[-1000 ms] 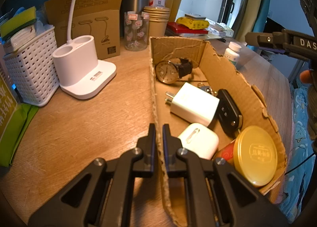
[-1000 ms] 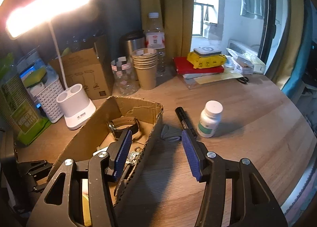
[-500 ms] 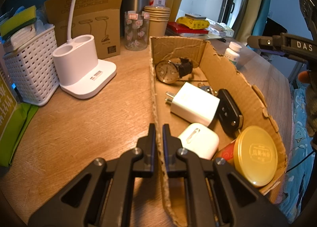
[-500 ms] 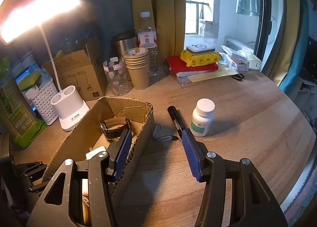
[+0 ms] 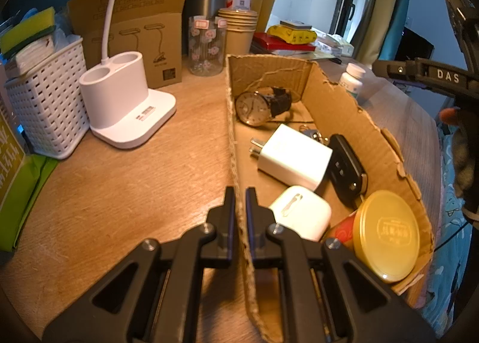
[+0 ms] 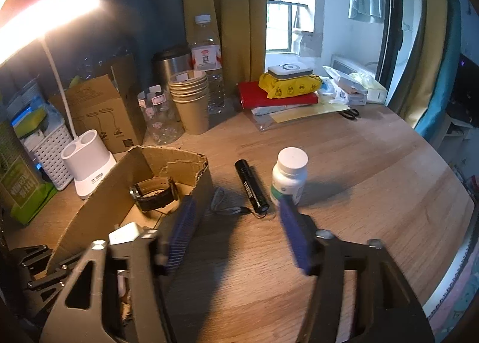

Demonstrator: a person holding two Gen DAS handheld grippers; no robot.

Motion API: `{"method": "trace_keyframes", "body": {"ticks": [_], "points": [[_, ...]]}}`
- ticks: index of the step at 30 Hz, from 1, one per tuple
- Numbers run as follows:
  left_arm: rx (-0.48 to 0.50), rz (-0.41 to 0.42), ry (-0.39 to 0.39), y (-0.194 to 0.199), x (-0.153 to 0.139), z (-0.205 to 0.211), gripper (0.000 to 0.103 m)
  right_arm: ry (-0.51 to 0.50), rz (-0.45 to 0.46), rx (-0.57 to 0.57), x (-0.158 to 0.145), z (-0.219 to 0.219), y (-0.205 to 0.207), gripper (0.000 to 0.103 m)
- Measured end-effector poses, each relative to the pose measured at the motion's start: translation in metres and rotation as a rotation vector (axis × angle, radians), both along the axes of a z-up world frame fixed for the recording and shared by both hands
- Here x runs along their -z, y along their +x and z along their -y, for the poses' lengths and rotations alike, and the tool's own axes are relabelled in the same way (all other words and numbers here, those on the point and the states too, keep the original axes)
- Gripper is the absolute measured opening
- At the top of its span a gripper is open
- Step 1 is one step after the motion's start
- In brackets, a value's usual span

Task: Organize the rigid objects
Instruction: 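Move the right tool to the white pill bottle and grasp it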

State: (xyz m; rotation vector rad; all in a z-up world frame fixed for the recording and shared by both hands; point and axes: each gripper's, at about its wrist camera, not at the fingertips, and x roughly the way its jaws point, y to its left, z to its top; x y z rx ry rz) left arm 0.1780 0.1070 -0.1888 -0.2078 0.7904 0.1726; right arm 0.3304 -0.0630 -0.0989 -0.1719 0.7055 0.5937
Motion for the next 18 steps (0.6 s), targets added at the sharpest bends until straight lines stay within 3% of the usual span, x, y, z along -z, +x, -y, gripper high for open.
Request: {"method": "trace_keyframes", "body": {"ticks": [18], "points": [[0.0, 0.001, 0.001, -0.001, 0.0, -0.001, 0.007, -0.033, -0.038, 0.08, 0.038, 0.009, 0.07, 0.071]]}}
